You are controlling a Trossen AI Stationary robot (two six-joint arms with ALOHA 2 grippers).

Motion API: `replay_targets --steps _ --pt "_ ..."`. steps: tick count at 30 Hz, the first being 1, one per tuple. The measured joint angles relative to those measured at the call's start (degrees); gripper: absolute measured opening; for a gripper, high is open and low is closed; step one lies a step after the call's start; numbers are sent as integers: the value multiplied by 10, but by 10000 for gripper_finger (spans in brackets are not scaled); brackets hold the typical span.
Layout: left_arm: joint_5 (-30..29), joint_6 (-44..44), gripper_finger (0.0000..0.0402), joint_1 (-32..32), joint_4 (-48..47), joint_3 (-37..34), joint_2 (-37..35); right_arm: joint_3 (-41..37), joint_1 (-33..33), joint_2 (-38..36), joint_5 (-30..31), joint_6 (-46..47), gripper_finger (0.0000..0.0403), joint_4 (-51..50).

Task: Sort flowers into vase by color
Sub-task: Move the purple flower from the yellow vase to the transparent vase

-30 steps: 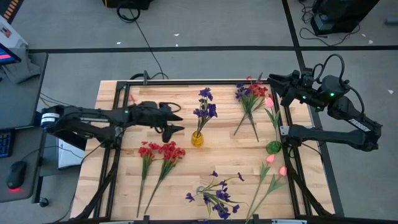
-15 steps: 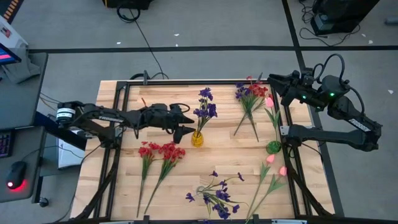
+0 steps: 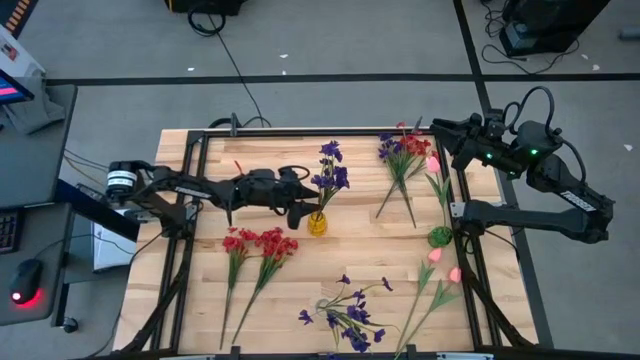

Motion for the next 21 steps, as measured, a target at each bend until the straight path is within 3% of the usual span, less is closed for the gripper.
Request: replay_targets --steps 9,21 --pt "-4 5 222 0 5 0 9 0 0 0 0 0 171 0" --pt "-14 6 80 0 14 0 9 0 0 0 0 9 171 0"
